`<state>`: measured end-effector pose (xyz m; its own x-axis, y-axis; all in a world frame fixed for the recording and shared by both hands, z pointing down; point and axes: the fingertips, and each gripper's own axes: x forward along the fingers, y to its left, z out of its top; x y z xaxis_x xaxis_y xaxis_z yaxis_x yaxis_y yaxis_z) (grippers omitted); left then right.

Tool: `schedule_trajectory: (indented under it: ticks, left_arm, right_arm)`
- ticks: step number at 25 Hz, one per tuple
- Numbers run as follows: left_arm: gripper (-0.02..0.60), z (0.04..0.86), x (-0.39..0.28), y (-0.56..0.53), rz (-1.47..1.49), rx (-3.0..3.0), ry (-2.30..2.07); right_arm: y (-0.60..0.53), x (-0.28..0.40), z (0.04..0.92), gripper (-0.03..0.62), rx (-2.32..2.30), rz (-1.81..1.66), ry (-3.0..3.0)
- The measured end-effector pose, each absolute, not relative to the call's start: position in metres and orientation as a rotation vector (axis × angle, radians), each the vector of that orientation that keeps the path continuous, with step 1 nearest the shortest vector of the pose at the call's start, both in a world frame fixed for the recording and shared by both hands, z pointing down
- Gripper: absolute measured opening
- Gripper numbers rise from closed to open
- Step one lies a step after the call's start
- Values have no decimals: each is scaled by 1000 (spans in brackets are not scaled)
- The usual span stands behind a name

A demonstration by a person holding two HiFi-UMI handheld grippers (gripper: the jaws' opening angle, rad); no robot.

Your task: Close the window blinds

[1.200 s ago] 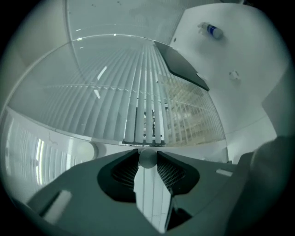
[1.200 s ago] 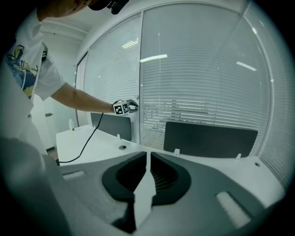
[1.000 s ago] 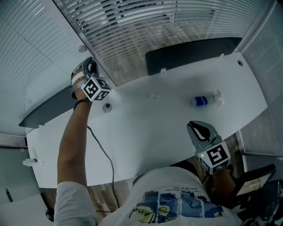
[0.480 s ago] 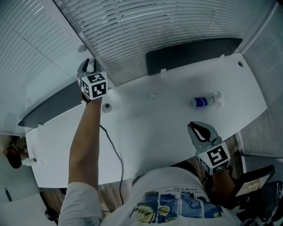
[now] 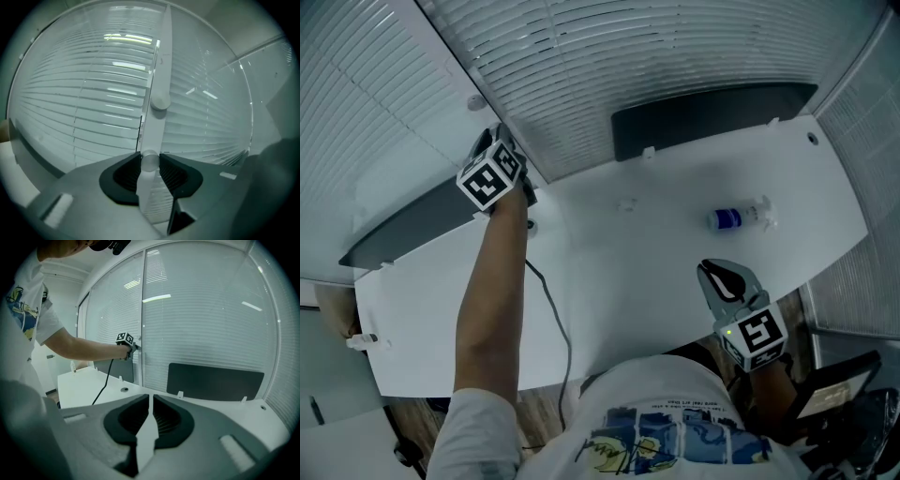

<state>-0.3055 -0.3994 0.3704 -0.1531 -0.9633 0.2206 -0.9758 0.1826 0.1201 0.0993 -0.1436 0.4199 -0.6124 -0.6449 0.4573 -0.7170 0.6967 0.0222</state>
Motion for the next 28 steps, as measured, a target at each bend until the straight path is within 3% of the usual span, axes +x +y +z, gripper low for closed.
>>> schedule_trajectory:
  ticks: [5, 9, 14, 21, 28]
  left_arm:
    - [133, 373, -303, -402, 474, 1935, -2325]
    - [199, 371, -297, -401, 830, 2073, -2375]
    - [204, 370, -283, -393, 1482, 2251, -2362]
    - [203, 387, -281, -396, 2514, 2248, -2013]
    - [202, 401, -294, -409, 3057, 2012, -1756]
  right_arm:
    - [-147, 99, 422, 17, 1043, 225, -2468]
    - [-146, 100, 423, 17, 1042, 226, -2469]
    - [-145, 96, 422, 17, 1034, 230, -2477]
    - [-144, 96, 422, 17, 1036, 226, -2483]
    - [-148, 95, 423, 17, 1041, 226, -2480]
